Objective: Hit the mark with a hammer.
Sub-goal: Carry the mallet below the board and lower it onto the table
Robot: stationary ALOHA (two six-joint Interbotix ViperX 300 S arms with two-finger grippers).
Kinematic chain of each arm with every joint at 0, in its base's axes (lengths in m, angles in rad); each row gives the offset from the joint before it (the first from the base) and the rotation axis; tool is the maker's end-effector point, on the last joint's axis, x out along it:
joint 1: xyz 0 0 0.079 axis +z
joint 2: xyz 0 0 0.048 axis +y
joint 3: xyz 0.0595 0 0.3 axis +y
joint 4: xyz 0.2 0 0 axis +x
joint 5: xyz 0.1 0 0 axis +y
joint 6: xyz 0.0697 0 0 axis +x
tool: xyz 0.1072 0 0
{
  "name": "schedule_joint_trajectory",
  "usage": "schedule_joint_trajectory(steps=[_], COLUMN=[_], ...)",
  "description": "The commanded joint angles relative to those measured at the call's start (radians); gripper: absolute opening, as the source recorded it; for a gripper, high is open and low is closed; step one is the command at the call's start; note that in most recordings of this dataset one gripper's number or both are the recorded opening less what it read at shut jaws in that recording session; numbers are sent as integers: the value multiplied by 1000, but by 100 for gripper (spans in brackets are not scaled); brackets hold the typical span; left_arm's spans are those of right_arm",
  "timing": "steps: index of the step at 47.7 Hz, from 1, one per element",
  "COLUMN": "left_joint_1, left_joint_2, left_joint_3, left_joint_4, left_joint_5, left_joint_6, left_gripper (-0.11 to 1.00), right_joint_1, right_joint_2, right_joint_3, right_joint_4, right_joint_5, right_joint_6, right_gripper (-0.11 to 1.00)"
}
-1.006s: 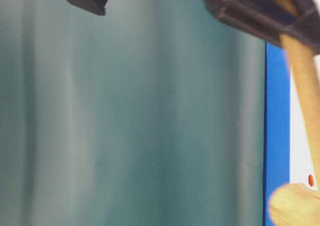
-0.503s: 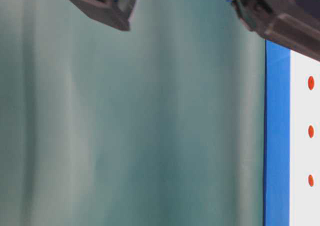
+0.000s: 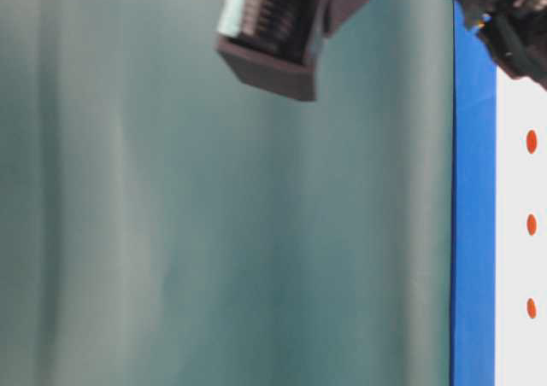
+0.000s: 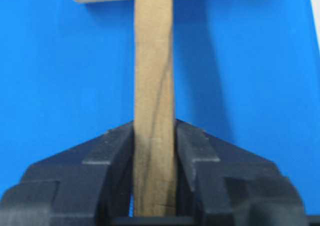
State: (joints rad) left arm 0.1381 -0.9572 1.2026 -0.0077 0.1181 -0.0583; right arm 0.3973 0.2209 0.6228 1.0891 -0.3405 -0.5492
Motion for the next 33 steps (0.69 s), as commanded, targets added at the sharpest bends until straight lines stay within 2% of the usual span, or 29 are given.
schedule_joint_trajectory(steps=[1,33], left_joint_1=[0,2], left_joint_2=[6,6], left_joint_3=[-9,-8], left_joint_4=[-3,-3], left_joint_5=[-8,-6], left_joint_6=[0,0], left_gripper=[81,81], right_joint_1=[-2,-5], right_joint_2=[-11,9], right_joint_3=[-15,34], right_joint_4=[8,0], right_joint_5=[-8,32], right_joint_6=[-3,-18], right_gripper=[8,8])
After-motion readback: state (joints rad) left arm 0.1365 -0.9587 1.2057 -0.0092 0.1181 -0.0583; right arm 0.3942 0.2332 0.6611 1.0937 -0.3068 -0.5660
